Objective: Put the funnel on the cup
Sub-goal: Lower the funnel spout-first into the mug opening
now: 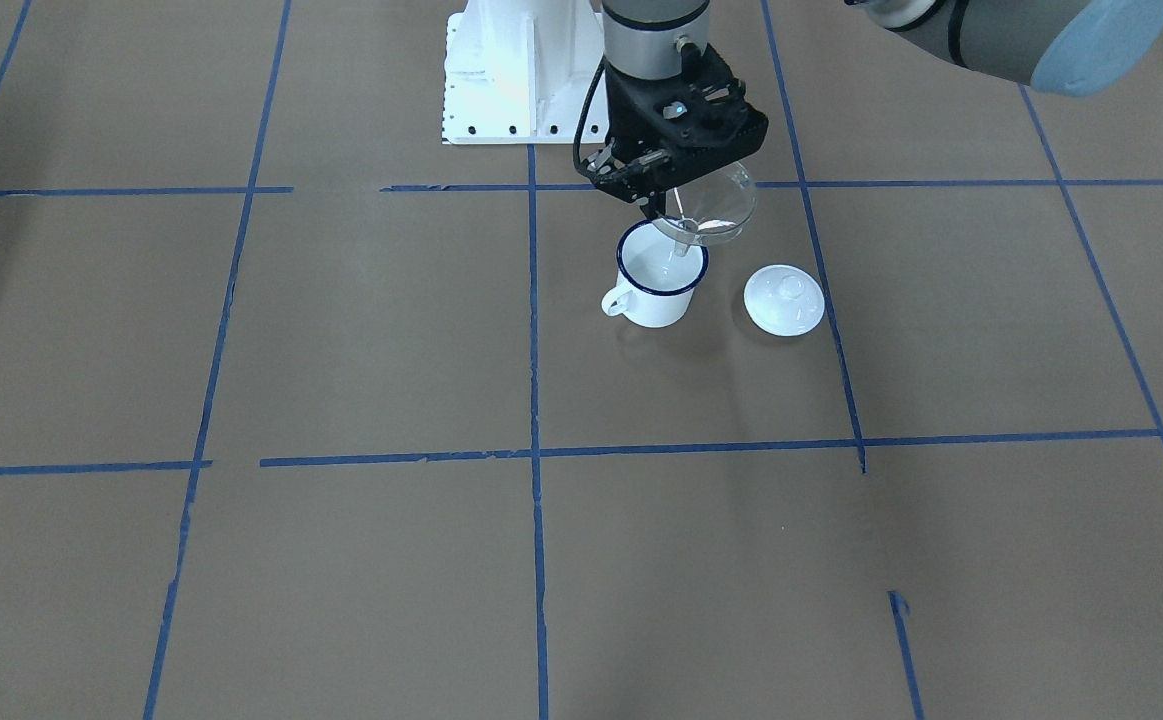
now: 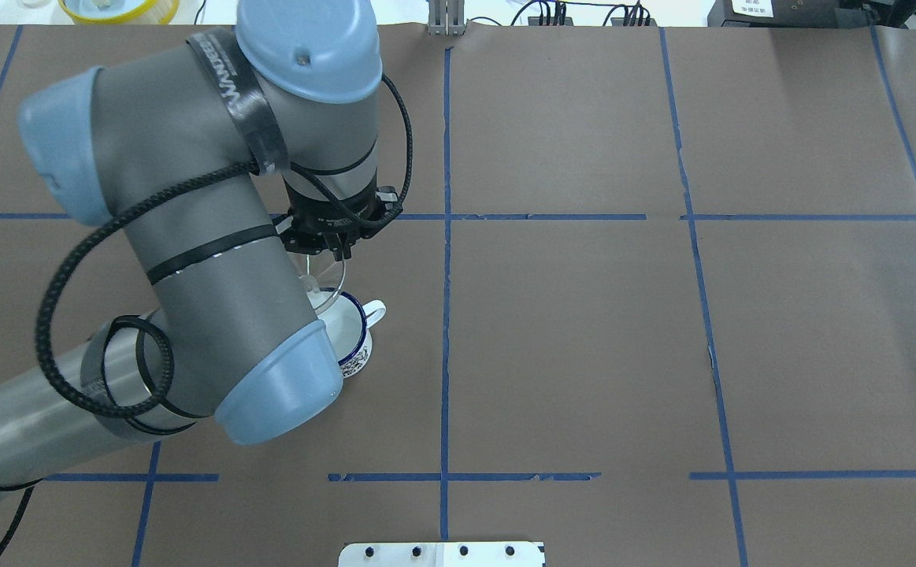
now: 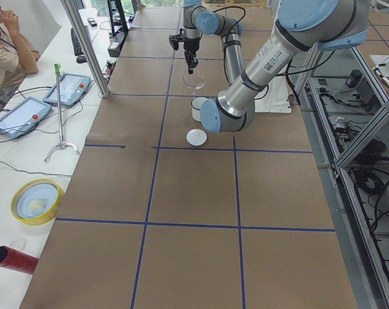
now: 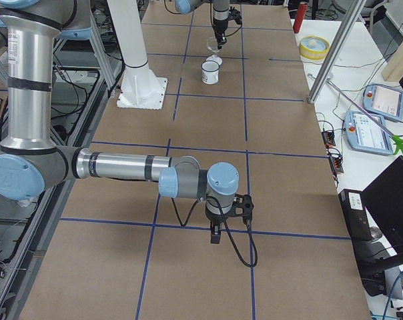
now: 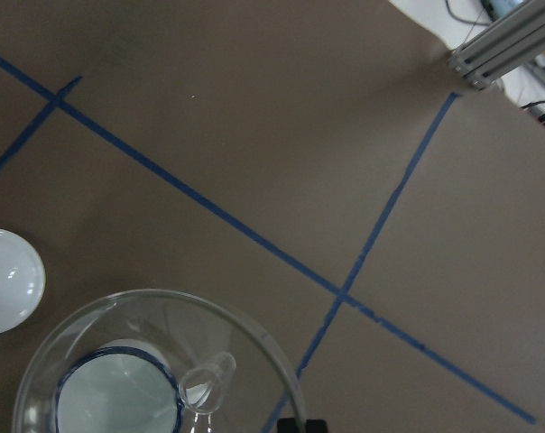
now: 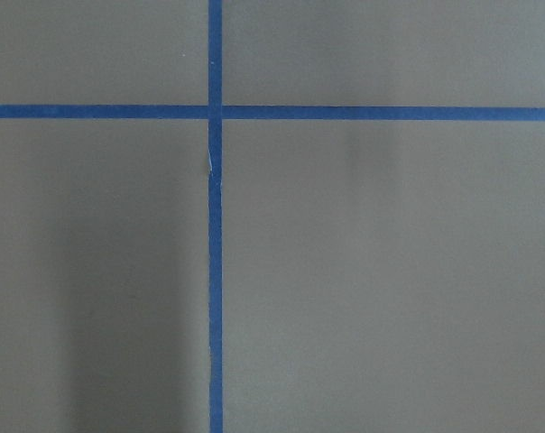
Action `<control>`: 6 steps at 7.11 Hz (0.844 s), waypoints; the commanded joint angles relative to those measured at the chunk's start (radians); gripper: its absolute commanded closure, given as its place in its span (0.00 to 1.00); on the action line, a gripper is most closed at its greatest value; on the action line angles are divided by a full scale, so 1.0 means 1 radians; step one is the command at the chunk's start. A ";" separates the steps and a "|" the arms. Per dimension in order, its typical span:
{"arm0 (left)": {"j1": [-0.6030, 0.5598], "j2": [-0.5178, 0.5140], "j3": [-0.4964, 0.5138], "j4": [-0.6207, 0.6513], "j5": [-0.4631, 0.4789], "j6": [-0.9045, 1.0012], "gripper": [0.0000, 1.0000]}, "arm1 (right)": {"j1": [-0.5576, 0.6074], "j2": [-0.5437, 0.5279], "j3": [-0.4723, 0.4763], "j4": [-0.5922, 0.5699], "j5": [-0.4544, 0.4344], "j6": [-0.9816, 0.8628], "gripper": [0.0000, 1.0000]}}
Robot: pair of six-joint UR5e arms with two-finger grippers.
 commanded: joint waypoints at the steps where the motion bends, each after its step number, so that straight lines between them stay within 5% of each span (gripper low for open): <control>1: 0.046 0.015 0.068 -0.053 0.004 0.008 1.00 | 0.000 0.000 0.000 0.000 0.000 0.000 0.00; 6: 0.090 0.088 0.135 -0.204 0.012 0.010 1.00 | 0.000 0.000 0.000 0.000 0.000 0.000 0.00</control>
